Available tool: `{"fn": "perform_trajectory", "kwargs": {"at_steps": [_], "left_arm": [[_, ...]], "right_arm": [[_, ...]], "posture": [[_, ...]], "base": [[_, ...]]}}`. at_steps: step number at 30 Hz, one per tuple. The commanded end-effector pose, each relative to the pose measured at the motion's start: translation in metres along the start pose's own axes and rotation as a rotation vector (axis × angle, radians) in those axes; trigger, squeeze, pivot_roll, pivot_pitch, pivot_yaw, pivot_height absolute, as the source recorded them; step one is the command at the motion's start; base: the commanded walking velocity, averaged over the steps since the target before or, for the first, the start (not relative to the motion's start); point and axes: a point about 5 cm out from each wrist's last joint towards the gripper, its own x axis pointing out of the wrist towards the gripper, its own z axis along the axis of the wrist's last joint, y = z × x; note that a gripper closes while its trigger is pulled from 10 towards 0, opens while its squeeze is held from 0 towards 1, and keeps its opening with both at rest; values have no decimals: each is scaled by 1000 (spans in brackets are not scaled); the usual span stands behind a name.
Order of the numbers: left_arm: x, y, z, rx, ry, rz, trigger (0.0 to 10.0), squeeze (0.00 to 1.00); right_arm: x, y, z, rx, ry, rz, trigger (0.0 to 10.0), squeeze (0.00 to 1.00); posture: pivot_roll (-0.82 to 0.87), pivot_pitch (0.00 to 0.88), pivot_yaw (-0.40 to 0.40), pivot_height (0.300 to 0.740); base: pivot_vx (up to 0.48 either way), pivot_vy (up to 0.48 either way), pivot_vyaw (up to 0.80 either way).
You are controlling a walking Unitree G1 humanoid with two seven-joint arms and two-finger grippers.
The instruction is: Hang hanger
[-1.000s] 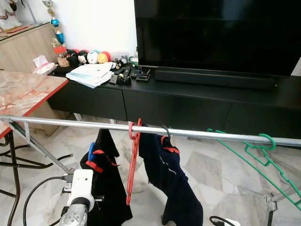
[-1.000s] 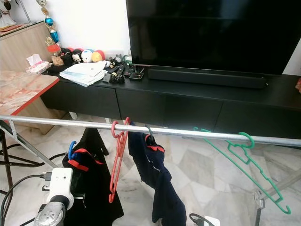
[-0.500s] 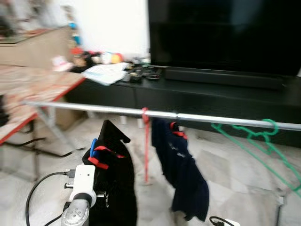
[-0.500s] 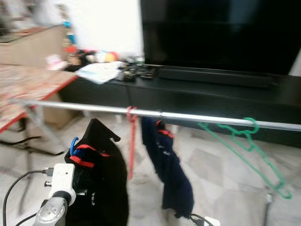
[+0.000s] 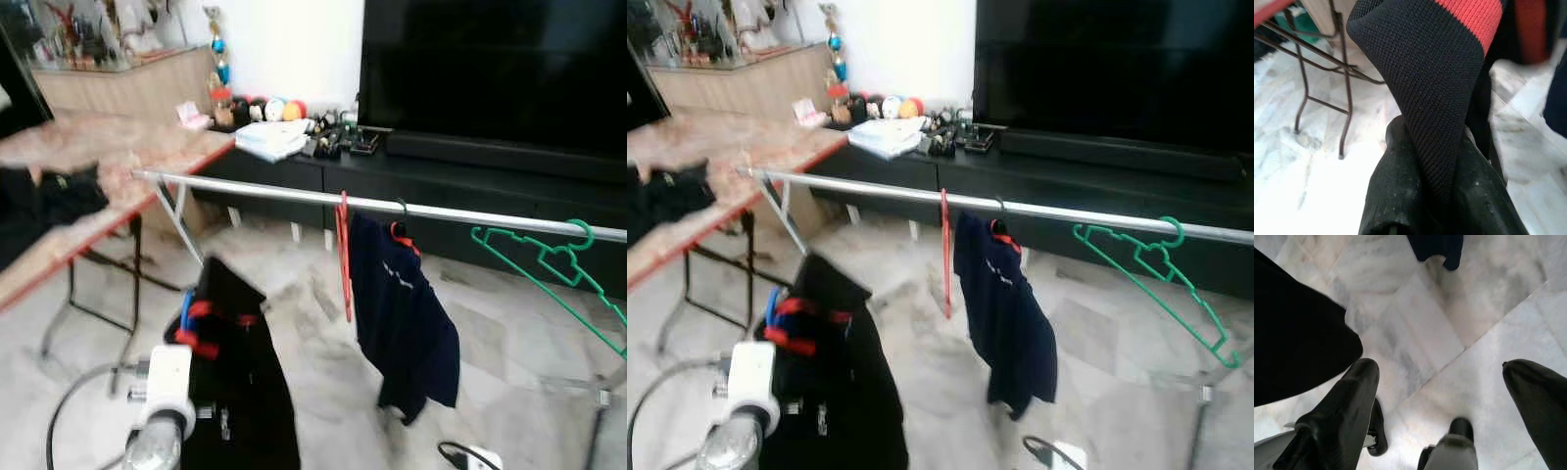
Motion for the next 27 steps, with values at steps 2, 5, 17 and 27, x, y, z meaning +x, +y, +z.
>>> {"fn": "perform_trajectory", "kwargs": {"at_steps": [2, 5, 17, 27], "left_arm": [[3, 3, 12, -12, -43, 9, 10000, 0], [3, 3, 12, -11, -41, 8, 10000, 0], [3, 2, 12, -13, -35, 3, 10000, 0], [4, 1, 13, -14, -35, -8, 10000, 0]], "right_arm": [[1, 6, 4, 5, -11, 13, 10000, 0], [1, 6, 4, 5, -11, 13, 10000, 0], [1, 7, 4, 10, -16, 21, 10000, 0], [1, 7, 3, 12, -15, 16, 10000, 0]], "posture": [[-38, 0, 75, 740], [-39, 0, 75, 740], [-37, 0, 74, 740], [-38, 0, 78, 740]], "base": [[0, 480, 0], [0, 480, 0], [0, 480, 0], [0, 480, 0]]}}
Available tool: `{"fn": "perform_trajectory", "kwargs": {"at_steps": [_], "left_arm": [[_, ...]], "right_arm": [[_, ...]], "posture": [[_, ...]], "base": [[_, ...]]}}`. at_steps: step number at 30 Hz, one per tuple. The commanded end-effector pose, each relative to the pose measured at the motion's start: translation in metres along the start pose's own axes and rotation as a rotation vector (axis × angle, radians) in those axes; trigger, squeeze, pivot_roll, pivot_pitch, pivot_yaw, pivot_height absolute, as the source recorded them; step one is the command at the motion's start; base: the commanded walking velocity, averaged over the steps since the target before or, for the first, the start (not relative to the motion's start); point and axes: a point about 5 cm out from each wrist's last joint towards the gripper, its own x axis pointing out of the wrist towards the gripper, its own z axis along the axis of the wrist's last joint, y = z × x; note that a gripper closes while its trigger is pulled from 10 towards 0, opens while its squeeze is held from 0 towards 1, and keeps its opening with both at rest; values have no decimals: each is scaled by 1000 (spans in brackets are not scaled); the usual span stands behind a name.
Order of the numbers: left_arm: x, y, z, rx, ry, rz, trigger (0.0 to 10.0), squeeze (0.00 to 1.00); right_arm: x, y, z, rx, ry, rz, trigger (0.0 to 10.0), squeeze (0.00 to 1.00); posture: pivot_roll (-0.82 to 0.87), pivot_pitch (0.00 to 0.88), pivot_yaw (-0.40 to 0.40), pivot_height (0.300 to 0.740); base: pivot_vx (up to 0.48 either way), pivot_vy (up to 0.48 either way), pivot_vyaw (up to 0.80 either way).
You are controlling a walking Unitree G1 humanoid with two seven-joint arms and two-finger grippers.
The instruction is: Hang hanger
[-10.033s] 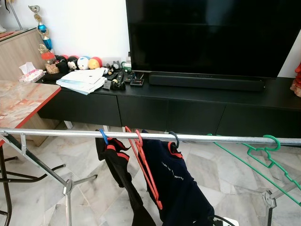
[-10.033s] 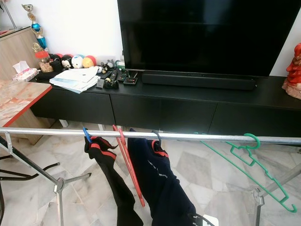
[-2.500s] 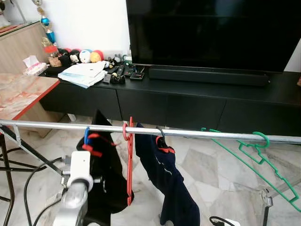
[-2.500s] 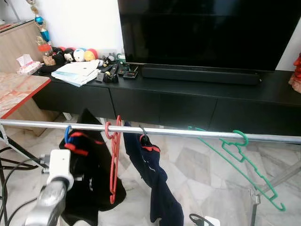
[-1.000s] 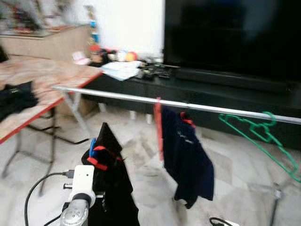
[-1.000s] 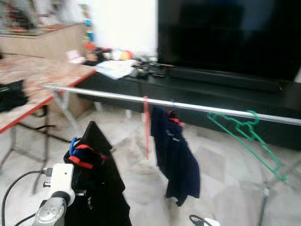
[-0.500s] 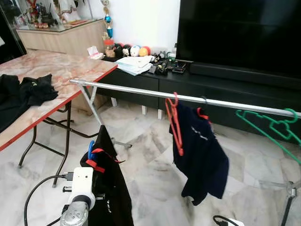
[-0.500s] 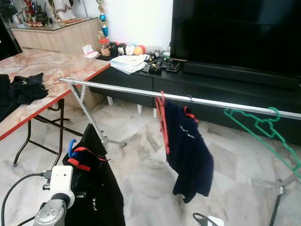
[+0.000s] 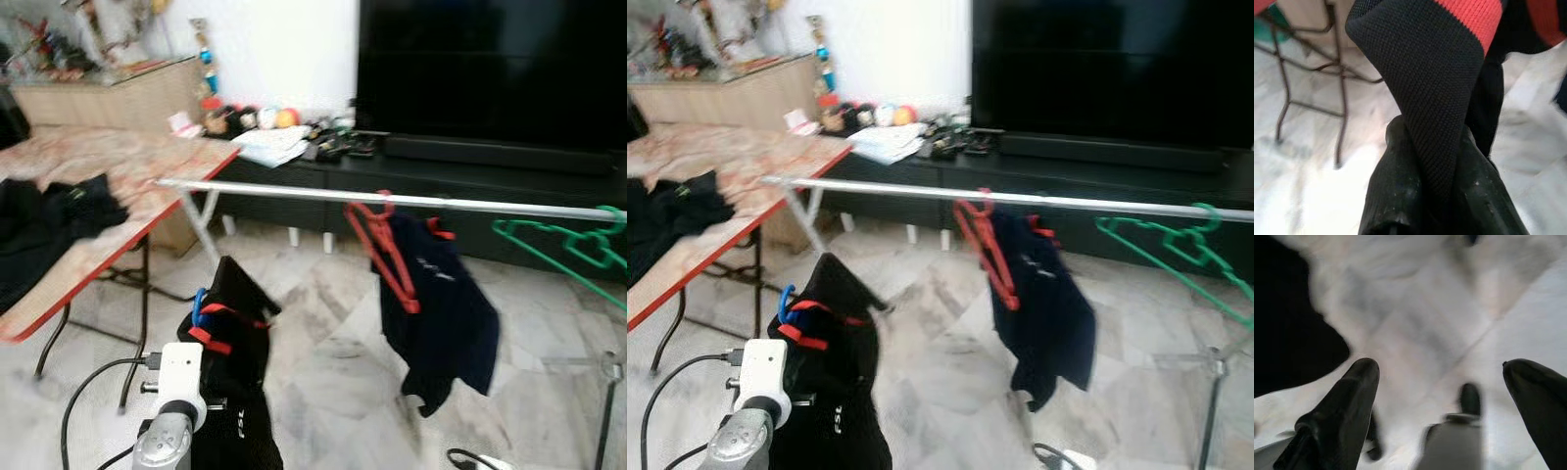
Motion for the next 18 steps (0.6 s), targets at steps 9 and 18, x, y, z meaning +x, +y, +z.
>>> {"fn": "perform_trajectory", "kwargs": {"at_steps": [9, 18], "left_arm": [[3, -2, 14, -18, -51, -4, 10000, 0], [6, -9, 11, -14, -46, -19, 10000, 0]], "right_arm": [[-1, -6, 3, 2, -11, -19, 10000, 0], [-1, -8, 4, -15, -11, -16, 10000, 0]], "posture": [[-39, 0, 76, 740], [-43, 0, 57, 740]], "base": [[0, 480, 0], [0, 359, 0]]}}
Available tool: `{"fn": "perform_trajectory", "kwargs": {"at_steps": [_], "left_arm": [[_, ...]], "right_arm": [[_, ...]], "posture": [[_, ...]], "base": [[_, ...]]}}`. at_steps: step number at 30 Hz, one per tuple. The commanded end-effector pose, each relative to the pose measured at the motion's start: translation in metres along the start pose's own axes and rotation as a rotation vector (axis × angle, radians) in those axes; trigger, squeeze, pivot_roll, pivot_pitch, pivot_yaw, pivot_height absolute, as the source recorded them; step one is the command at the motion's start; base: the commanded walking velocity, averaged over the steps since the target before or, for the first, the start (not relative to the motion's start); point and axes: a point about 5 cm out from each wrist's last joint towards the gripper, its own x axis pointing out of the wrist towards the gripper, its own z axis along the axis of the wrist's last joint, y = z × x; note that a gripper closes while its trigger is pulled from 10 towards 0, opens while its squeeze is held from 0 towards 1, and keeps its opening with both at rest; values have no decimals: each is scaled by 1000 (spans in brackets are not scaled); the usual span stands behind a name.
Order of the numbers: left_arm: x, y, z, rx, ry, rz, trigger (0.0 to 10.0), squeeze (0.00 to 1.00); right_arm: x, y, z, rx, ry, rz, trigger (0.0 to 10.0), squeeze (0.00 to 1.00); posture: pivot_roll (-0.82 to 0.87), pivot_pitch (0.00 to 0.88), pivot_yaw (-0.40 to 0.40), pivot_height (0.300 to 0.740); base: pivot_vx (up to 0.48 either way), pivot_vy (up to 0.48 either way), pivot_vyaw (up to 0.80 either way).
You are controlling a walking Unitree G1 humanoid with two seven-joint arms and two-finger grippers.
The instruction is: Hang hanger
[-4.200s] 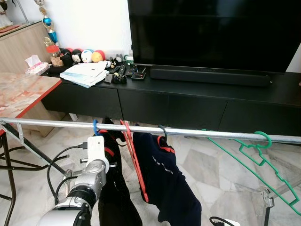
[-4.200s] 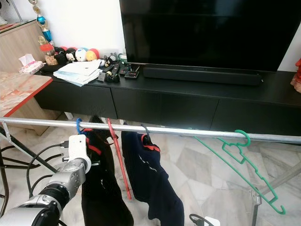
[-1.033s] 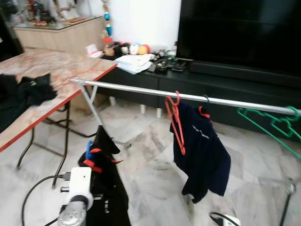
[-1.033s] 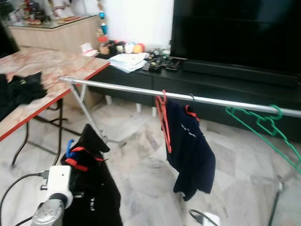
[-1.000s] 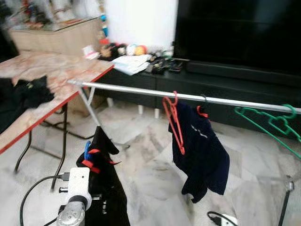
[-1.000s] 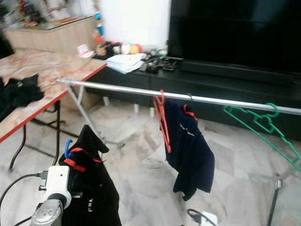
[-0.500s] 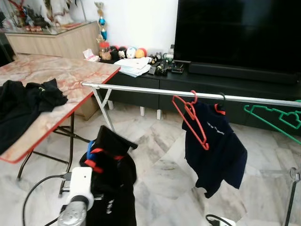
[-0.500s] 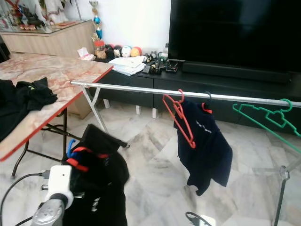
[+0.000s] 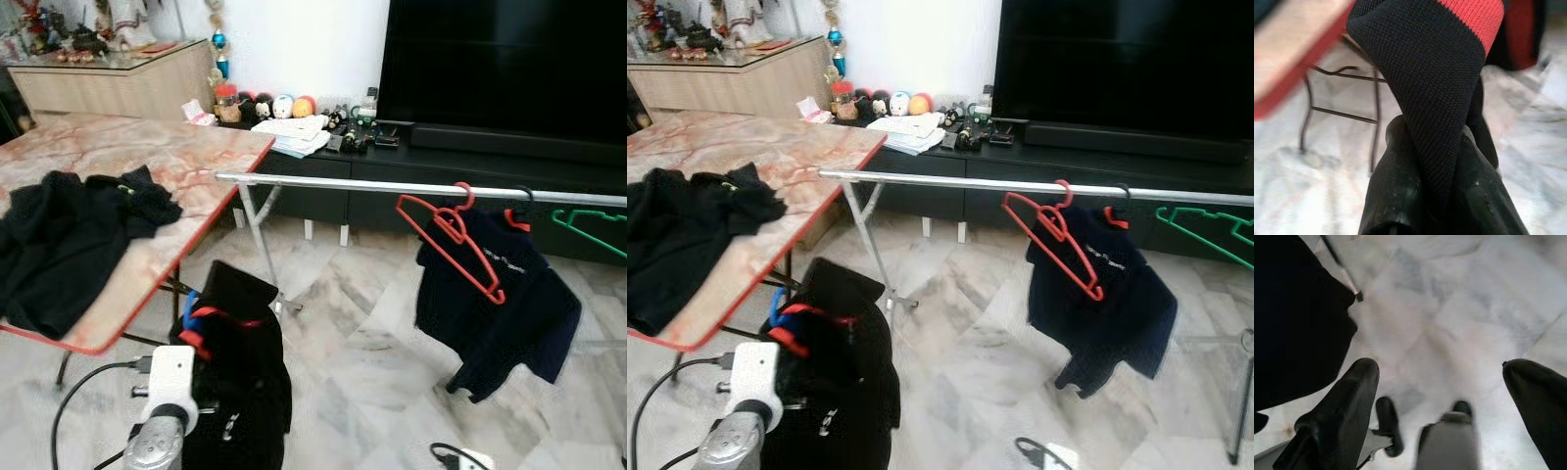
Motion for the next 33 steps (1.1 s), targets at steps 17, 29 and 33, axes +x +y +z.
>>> {"fn": "perform_trajectory", "kwargs": {"at_steps": [17, 29, 33], "left_arm": [[-4, -28, -1, -58, -28, -127, 10000, 0], [-13, -33, -3, -48, -26, -184, 10000, 0], [-16, -33, -3, -49, -33, -177, 10000, 0]], "right_arm": [[-4, -20, 3, -14, -29, -71, 10000, 0], [-7, -26, -8, 6, -32, -106, 10000, 0], [-9, -30, -14, 1, -23, -121, 10000, 0]], "posture": [[-40, 0, 14, 740], [-50, 5, 24, 740], [-16, 28, -1, 740]], "base": [[0, 0, 0], [-159, 0, -370], [-307, 0, 0]]}}
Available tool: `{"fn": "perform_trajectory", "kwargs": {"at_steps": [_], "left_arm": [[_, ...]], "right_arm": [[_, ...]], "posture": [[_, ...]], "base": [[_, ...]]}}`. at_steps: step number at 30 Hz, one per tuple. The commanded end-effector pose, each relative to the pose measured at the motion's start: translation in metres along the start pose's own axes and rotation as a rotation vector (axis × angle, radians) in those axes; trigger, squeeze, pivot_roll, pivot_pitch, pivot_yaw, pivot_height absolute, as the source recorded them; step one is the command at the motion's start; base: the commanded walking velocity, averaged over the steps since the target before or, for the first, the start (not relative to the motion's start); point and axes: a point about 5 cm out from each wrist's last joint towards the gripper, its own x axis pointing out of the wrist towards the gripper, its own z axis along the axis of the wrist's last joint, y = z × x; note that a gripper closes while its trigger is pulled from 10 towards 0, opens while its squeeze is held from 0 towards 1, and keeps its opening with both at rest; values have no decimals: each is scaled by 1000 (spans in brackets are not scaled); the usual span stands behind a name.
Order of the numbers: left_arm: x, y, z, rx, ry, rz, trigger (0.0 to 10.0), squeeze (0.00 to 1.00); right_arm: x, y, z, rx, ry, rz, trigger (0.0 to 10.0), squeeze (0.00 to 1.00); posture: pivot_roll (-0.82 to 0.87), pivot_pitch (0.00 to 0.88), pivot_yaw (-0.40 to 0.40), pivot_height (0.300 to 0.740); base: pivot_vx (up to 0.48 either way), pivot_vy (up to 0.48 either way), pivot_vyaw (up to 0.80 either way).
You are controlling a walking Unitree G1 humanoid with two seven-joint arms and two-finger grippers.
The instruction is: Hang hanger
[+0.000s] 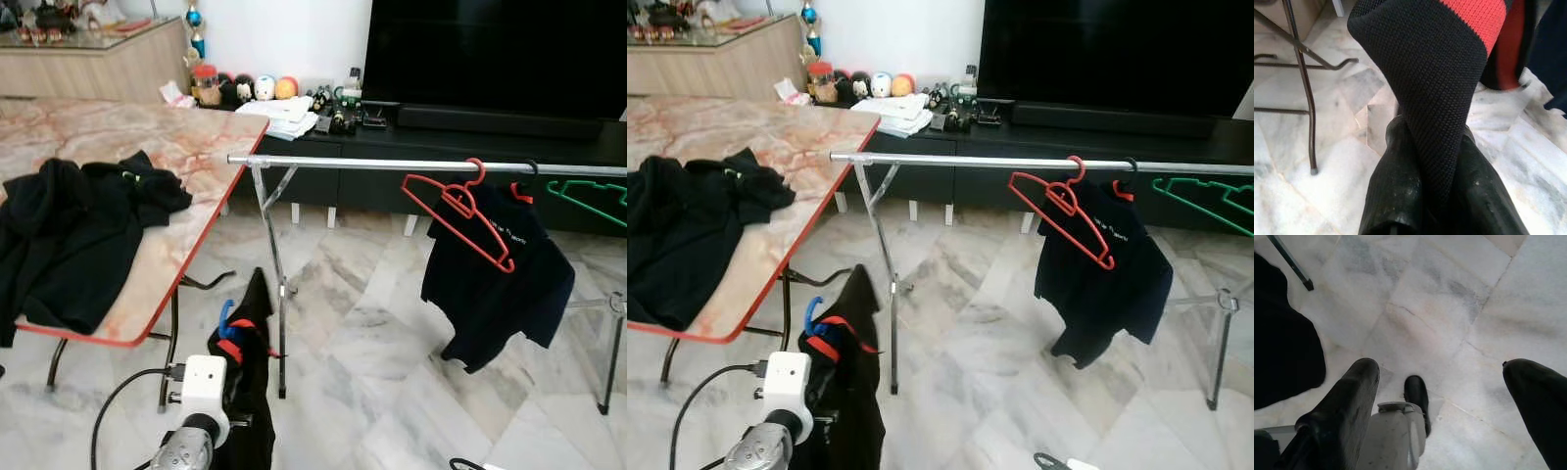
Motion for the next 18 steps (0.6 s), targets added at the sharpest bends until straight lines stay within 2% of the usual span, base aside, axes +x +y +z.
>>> {"fn": "perform_trajectory", "kwargs": {"at_steps": [1, 9, 14, 18], "left_arm": [[-5, 5, 8, 7, -44, 25, 10000, 0], [-13, 2, 2, 22, -19, -13, 10000, 0], [-9, 1, 7, 29, -27, -28, 10000, 0], [-3, 4, 17, 27, -59, -21, 10000, 0]], "right_arm": [[-1, -3, -4, 10, 0, -9, 10000, 0], [-3, -4, -8, 51, -39, -11, 10000, 0], [-3, -3, -12, 76, -34, -22, 10000, 0], [-3, -1, -10, 56, -32, -21, 10000, 0]], "posture": [[-14, 30, -2, 740], [-47, 53, 31, 740], [-31, 43, 34, 740], [-17, 36, 29, 740]], "base": [[-326, 0, 0], [-331, 0, 0], [-345, 0, 0], [-348, 0, 0]]}}
